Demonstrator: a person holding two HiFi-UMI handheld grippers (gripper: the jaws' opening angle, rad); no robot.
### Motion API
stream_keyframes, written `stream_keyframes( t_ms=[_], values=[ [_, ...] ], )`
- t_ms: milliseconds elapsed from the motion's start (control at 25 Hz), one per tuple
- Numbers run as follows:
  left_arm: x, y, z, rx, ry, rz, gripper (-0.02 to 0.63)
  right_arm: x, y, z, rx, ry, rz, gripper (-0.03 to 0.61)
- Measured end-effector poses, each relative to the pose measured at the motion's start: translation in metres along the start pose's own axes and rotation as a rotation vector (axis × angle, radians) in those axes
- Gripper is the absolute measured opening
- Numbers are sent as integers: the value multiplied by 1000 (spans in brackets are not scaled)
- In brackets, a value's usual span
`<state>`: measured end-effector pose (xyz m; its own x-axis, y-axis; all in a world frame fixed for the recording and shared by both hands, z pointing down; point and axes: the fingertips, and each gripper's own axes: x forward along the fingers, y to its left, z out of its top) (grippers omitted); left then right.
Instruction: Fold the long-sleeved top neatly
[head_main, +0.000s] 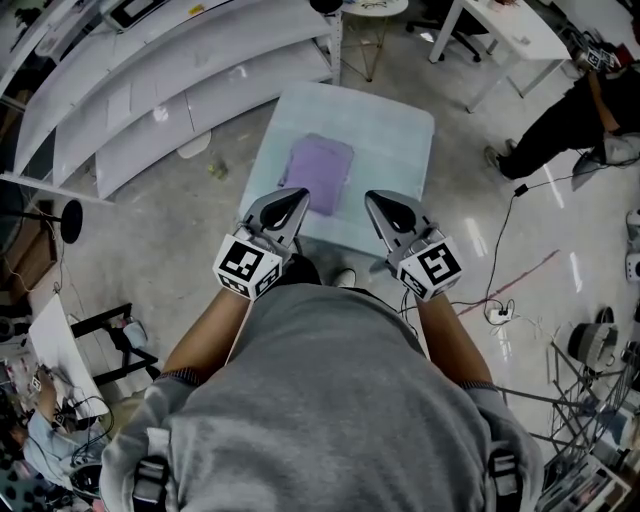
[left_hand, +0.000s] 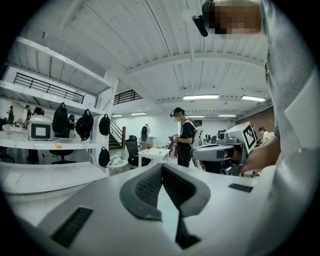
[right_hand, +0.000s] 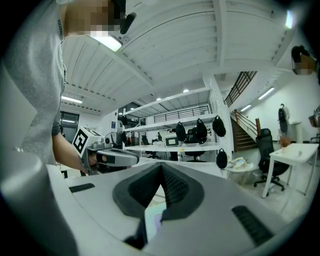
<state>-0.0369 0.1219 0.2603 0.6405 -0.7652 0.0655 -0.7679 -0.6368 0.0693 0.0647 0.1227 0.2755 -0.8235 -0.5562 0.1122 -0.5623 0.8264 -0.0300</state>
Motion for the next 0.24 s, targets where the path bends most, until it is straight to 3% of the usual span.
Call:
stream_keyframes(
  t_ms=[240],
  values=[
    [-1, -1, -6, -2, 17, -2, 17, -2, 0, -3, 6, -2, -4, 5]
  ],
)
